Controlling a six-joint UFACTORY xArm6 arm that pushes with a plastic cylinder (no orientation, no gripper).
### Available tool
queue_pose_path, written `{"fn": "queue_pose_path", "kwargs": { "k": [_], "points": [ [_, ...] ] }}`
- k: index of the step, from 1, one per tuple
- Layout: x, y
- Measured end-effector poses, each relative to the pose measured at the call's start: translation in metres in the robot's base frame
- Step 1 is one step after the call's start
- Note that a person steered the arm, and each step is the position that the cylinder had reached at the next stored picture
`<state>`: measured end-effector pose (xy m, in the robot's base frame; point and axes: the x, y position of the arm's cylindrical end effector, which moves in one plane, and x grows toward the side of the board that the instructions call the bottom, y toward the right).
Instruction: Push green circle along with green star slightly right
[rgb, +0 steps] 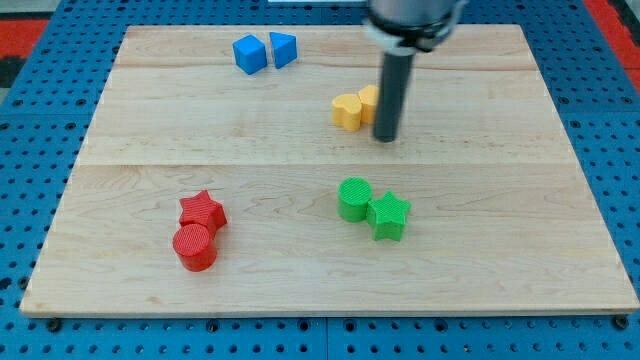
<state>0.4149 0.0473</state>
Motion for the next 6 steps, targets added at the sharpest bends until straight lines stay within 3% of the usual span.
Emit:
{"fn": "queue_pose_path", "kwargs": {
  "k": [2, 4, 5, 6],
  "points": [
    [0.026, -0.076],
    [0.047, -0.040],
    [0.055, -0.064],
    [0.082, -0.003]
  ]
}}
